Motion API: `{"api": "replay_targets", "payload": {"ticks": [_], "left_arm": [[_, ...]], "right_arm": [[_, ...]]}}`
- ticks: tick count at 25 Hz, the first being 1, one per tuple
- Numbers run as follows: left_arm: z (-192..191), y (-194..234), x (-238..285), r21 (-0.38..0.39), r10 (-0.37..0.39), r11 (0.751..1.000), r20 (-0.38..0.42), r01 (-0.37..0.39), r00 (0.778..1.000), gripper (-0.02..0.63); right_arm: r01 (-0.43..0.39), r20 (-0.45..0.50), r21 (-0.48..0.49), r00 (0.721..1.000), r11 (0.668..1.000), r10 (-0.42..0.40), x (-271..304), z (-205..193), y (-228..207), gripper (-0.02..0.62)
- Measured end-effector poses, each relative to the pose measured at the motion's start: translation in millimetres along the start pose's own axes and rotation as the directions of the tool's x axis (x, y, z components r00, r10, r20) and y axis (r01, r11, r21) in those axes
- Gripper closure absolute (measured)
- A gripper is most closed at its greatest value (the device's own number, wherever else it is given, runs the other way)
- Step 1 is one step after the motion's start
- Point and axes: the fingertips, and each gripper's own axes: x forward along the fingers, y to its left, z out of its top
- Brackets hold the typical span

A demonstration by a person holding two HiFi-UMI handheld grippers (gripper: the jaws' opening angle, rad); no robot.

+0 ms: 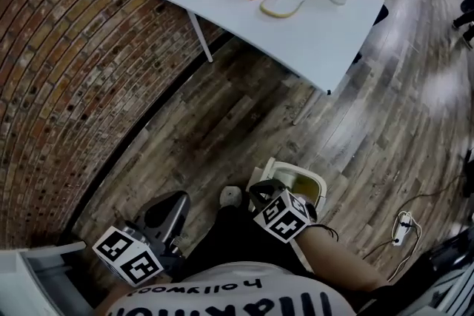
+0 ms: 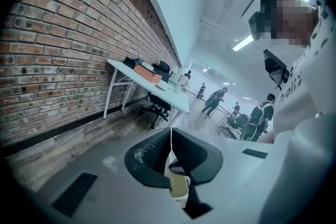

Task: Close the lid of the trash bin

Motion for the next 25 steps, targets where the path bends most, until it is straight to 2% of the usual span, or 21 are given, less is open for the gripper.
{"api": "replay_targets", "payload": {"ticks": [3,7,11,16,19,25], "left_arm": [[4,6,-6,-0.005,0.023,1.0,0.011,-0.023,1.0,0.592],[6,10,-7,-0.017,0.035,0.999,0.021,-0.035,0.999,0.592],[3,6,0,-0.023,0.018,1.0,0.015,-0.017,1.0,0.592],[-5,-4,13,-0.022,-0.014,1.0,-0.009,0.014,1.0,0.592],[-9,-8,20,-0.014,-0.027,1.0,-0.028,0.027,0.999,0.592],[-23,-8,26,-0.017,-0.017,1.0,-0.073,0.016,0.997,0.592]], "right_arm": [[0.005,-0.023,0.004,1.0,1.0,-0.005,9,-7,-3,0.588],[0.03,-0.084,-0.018,0.996,0.999,-0.032,-8,-24,-6,0.589],[0.057,-0.17,-0.013,0.984,0.998,-0.059,-30,-59,-11,0.589],[0.127,-0.231,0.028,0.966,0.992,-0.117,-48,-105,-21,0.588],[0.172,-0.3,0.014,0.941,0.985,-0.16,-52,-134,-26,0.589],[0.271,-0.464,0.077,0.862,0.96,-0.206,-48,-206,-43,0.588]]}}
